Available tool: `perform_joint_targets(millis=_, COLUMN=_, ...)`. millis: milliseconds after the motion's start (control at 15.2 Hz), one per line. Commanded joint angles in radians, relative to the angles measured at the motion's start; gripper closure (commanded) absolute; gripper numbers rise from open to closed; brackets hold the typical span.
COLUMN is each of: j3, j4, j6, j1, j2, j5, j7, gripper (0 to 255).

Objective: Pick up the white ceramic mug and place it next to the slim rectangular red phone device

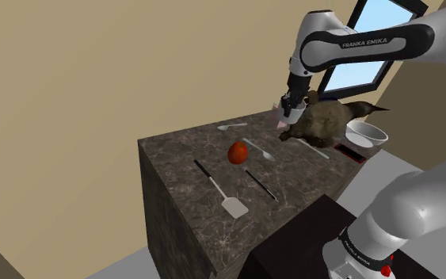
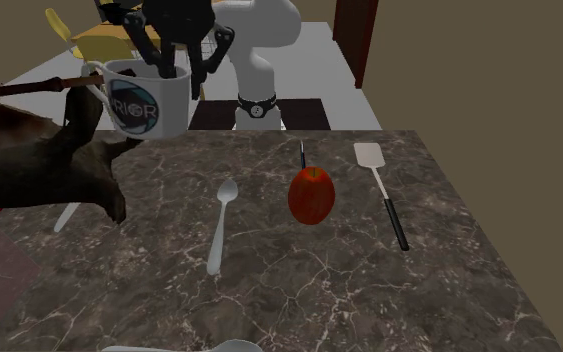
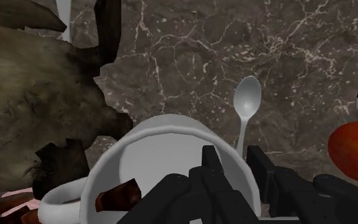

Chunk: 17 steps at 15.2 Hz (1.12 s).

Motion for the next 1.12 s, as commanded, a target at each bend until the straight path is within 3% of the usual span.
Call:
perform_joint_targets(millis=0, j3=-0.032, j4=-0.054, j6=-0.006, j1=-0.027, j2=-0.057, j5=-0.033, j7=-0.040, gripper=255)
perform_joint_targets(millis=528, j3=-0.146, j4=-0.198, j6=-0.013, j1=-0.120, j2=-0.242, j5=-0.100, j7=-0.210, gripper=255)
perform_joint_targets(millis=1056, j3=-0.284, j4=-0.269, j6=-0.024, j1=-0.232, j2=-0.367, j5=-0.195, j7=-0.400, gripper=255)
